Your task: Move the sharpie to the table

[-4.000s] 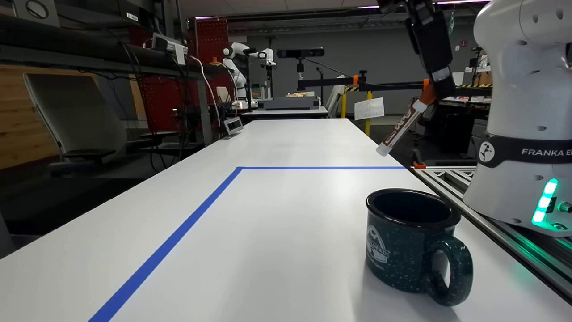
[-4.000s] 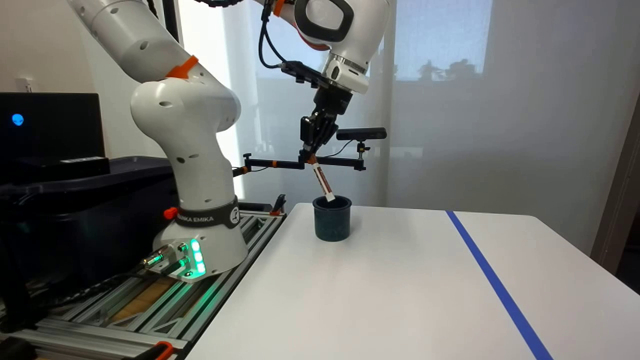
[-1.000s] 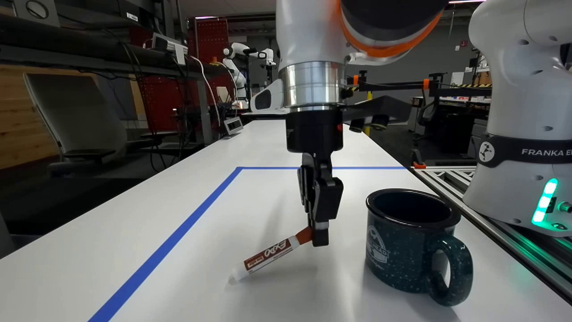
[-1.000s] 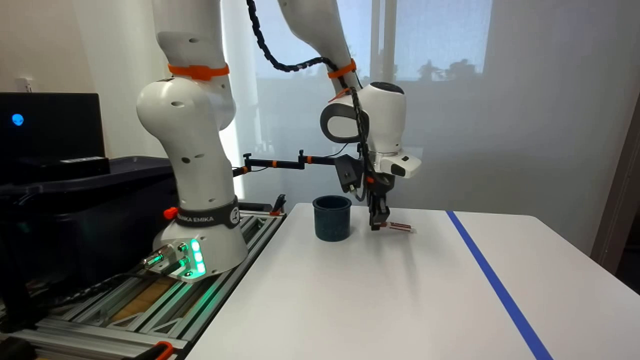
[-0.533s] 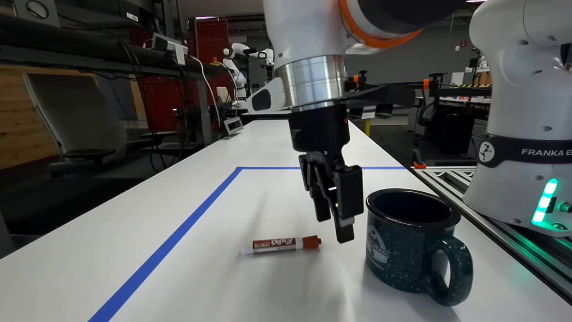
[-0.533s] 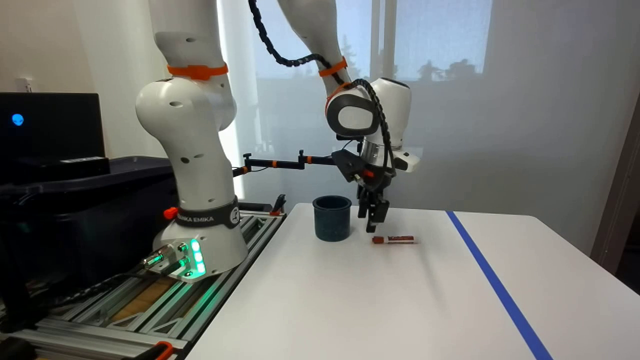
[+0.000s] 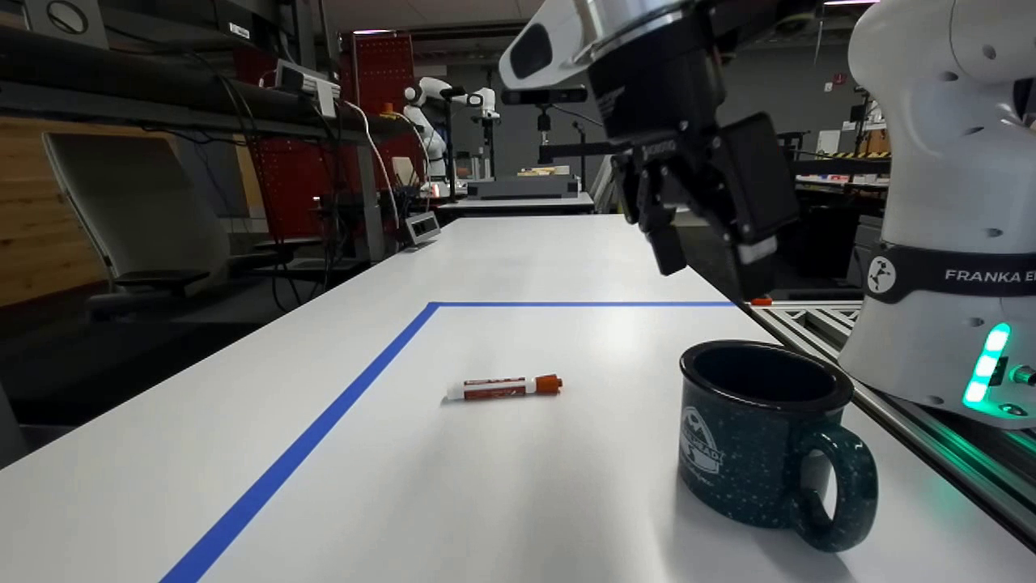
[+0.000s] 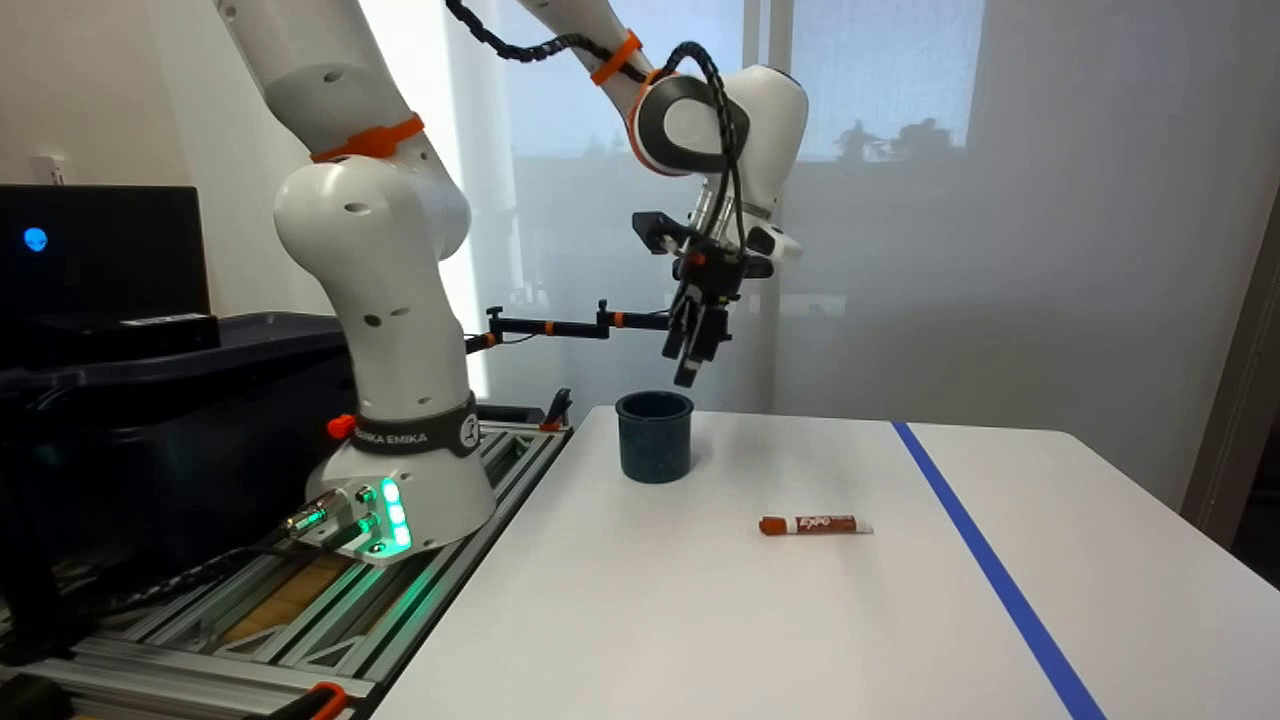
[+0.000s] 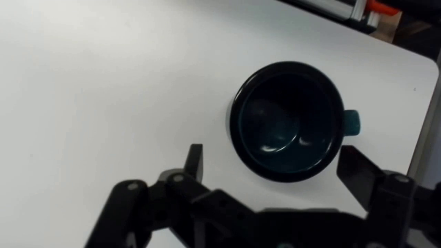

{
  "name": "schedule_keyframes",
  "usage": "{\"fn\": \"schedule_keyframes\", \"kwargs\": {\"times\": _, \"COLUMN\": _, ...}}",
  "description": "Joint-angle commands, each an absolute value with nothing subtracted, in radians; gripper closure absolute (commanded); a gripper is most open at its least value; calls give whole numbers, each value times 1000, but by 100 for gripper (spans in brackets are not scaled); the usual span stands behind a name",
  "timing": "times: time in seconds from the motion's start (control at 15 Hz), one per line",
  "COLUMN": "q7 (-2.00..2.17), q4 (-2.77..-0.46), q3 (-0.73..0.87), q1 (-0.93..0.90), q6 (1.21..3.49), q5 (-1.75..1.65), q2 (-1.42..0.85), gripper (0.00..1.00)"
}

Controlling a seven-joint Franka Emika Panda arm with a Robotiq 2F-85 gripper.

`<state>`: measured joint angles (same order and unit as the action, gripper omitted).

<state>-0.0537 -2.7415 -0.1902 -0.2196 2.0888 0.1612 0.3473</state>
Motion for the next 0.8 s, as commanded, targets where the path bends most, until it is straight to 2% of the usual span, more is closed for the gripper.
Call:
{"fn": "schedule_keyframes", "kwargs": {"times": 0.0, "q7": 36, "q4": -2772, "q3": -189, "q1": -237, "q6": 1913, "q5": 189, "q2": 518, "gripper": 0}}
{"fn": "schedule_keyframes", "kwargs": {"times": 0.53, "q7": 393, "q4": -2715, "q3": -208, "q1": -185, "q6": 1603, "q5": 288, "q2": 577, "gripper": 0}}
{"fn": "schedule_keyframes", "kwargs": {"times": 0.6, "q7": 317, "q4": -2728, "q3": -209, "q1": -193, "q6": 1660, "q5": 259, "q2": 560, "gripper": 0}}
{"fn": "schedule_keyframes", "kwargs": {"times": 0.73, "q7": 356, "q4": -2723, "q3": -211, "q1": -184, "q6": 1636, "q5": 274, "q2": 561, "gripper": 0}}
